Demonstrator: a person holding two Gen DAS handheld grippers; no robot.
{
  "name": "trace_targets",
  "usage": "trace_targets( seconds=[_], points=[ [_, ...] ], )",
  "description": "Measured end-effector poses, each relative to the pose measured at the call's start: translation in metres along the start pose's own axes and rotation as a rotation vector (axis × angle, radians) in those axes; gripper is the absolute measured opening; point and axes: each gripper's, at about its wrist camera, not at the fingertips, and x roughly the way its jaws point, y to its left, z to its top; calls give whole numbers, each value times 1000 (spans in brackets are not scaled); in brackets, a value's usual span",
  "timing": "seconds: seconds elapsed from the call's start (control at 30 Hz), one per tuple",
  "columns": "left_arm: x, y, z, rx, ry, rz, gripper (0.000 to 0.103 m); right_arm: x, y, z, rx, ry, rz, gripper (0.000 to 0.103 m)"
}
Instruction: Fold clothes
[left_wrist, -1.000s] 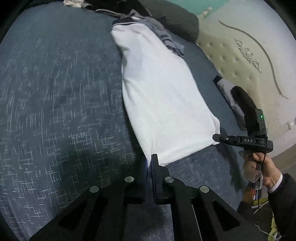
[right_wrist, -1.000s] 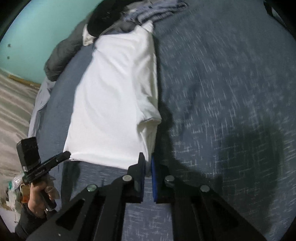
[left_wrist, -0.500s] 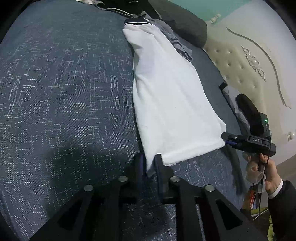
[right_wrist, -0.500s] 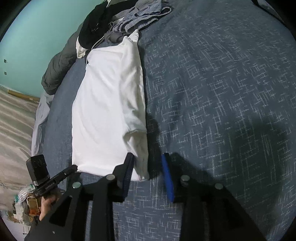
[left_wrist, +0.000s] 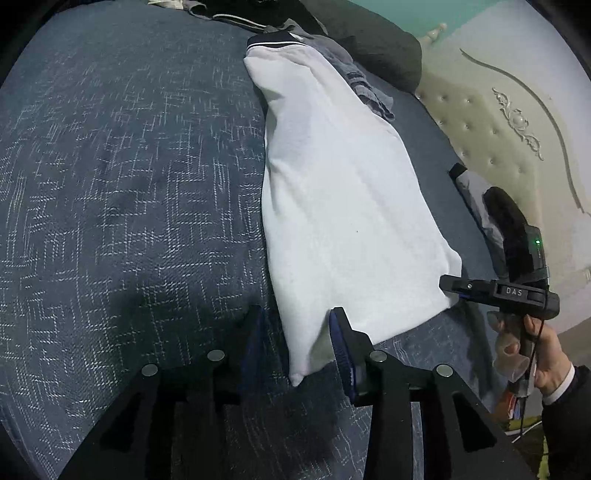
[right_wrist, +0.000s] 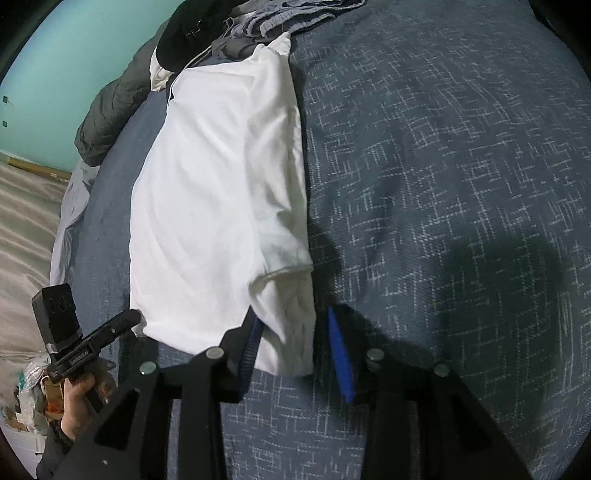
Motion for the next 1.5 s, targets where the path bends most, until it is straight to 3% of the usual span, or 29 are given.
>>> trace_targets(
  seconds=[0.27,0.5,0.67,0.8,1.23,1.3,1.5],
  points=[
    [3,-12,0,30,-17,37,38,4,16,-7,-83,9,-41,36],
    [5,-21,3,48,-16,43,36,6,22,-11,-99,1,-59,24],
    [8,-24,2,53,-11,42,18,6,29,-14,-124,-4,-77,15],
    [10,-27,1,58,-7,41,12,4,31,-15,-130,-11,-81,12],
    [17,-26,-2,56,2,28,12,-5,30,-19,-124,-24,-42,10],
    [11,-27,-2,65,-12,22,6,-8,31,-19,-124,-27,-34,9],
    [-11,-30,-7,93,-58,4,5,-34,31,-22,-149,-43,22,7]
  ],
)
